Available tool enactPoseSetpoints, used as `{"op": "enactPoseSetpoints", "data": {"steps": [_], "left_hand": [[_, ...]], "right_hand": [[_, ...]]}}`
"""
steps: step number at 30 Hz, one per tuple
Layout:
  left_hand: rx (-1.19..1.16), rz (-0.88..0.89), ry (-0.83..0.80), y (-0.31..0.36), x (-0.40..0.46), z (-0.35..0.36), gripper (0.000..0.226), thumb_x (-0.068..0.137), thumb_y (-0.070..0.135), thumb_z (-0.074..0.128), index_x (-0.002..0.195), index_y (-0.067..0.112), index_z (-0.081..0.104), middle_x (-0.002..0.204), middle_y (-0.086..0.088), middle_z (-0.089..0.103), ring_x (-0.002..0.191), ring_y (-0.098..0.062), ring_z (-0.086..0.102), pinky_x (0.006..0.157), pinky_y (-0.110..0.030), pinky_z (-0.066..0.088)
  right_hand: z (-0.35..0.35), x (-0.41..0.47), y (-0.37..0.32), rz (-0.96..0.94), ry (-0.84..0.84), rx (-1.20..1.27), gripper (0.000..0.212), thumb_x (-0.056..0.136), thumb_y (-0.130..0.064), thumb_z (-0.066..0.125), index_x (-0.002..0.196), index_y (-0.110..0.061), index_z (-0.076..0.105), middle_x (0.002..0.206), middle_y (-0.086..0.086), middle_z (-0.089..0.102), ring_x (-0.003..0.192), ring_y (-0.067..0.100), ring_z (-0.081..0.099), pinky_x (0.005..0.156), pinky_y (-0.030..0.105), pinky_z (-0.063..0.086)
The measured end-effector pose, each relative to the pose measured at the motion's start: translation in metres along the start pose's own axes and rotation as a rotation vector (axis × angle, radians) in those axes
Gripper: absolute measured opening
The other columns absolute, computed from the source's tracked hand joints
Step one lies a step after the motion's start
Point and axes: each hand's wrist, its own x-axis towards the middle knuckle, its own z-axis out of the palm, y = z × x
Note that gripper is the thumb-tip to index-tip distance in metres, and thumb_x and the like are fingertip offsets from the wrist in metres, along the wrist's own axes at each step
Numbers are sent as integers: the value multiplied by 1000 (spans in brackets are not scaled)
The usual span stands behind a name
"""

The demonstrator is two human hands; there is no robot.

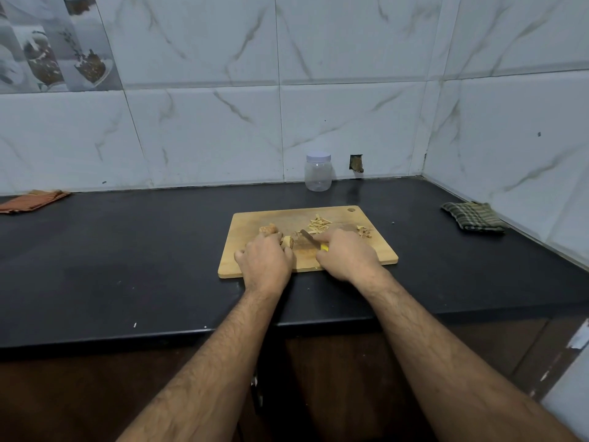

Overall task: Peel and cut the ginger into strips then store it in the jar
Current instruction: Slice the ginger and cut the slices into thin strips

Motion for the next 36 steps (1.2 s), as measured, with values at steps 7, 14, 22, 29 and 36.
{"op": "enactPoseSetpoints", "data": {"steps": [7,14,22,29,36], "left_hand": [[-125,-107,-49,-6,9,-1,25,94,32,56,113,28,71,103,5,70,97,-21,61,88,-39,31],[21,-84,-103,8,14,-3,29,92,50,56,100,26,71,96,6,70,88,-19,60,85,-39,31],[26,-224,-191,21,27,-8,22,88,41,62,98,23,69,100,1,69,87,-21,57,88,-38,39],[-76,-319,-249,19,34,-11,24,81,42,73,75,23,61,88,4,65,84,-20,57,84,-34,44],[-112,-324,-320,15,41,-15,25,78,43,80,81,26,62,76,6,55,87,-19,53,82,-34,44]], "right_hand": [[15,-12,2,14,115,134,49,93,-24,50,141,-34,54,134,-4,63,121,22,57,91,34,49],[25,-21,3,30,259,220,50,94,-23,51,142,-34,54,128,-5,67,116,20,60,87,31,49],[27,-22,3,33,262,204,51,94,-24,49,143,-35,53,123,-4,69,112,22,61,84,34,50],[28,-23,2,42,261,207,52,94,-23,48,144,-37,51,120,-5,69,109,21,61,82,34,52],[29,-23,3,49,268,203,52,93,-24,48,144,-36,51,125,-7,68,112,19,60,83,33,52]]}}
